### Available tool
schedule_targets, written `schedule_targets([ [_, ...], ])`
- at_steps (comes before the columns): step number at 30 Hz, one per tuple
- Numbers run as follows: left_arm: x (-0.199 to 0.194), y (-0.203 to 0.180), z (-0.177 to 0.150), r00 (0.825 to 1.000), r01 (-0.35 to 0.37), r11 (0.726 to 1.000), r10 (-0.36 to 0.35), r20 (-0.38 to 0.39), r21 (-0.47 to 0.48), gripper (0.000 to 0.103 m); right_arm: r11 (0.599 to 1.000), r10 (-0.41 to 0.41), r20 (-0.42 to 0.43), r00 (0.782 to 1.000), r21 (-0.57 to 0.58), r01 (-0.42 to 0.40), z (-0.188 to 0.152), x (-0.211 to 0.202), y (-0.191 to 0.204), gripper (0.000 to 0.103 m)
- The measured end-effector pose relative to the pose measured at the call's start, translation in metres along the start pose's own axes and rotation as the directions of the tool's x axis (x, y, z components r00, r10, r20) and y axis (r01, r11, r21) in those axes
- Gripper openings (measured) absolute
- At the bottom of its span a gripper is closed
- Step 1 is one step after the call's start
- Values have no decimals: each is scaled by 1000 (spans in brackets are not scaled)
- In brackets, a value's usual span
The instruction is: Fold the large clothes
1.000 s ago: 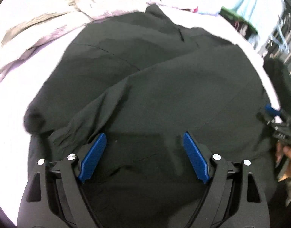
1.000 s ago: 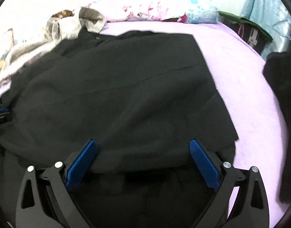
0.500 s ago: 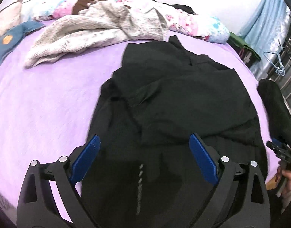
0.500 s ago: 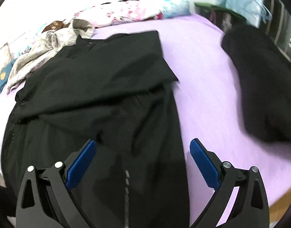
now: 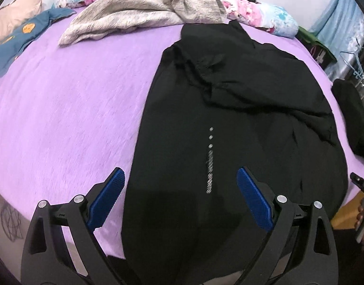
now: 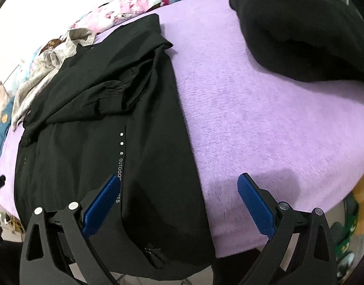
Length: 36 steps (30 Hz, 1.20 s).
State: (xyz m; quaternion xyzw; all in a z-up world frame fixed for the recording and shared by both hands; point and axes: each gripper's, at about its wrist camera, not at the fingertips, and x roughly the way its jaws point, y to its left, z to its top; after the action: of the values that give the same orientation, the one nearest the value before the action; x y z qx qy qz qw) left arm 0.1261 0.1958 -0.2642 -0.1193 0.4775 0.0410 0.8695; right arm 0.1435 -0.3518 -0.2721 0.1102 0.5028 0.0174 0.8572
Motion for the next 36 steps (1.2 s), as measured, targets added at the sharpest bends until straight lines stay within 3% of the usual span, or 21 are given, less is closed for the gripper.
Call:
schedule_targets([
  [6,8,16,-17,999,-3,1000,2,-36,-26,92,999,-10,-43,999,33,12,-11,2,-7,97],
  [13,12,23,-30,998,22,999,-25,-65,-43,92,995,45,-81,996,98,-37,-22,11,-24,97],
  [25,33,12,-39,991,12,1000,-10,-136,14,90,998,33,-107,994,58,-27,-28,19,-14,97],
  [33,39,29,-42,985,20,997,-32,-169,-76,90,999,38,-120,992,42,-33,-29,22,-4,97],
  [36,39,29,-43,984,21,997,-33,-176,-70,90,998,43,-128,991,41,-38,-30,23,-2,97],
])
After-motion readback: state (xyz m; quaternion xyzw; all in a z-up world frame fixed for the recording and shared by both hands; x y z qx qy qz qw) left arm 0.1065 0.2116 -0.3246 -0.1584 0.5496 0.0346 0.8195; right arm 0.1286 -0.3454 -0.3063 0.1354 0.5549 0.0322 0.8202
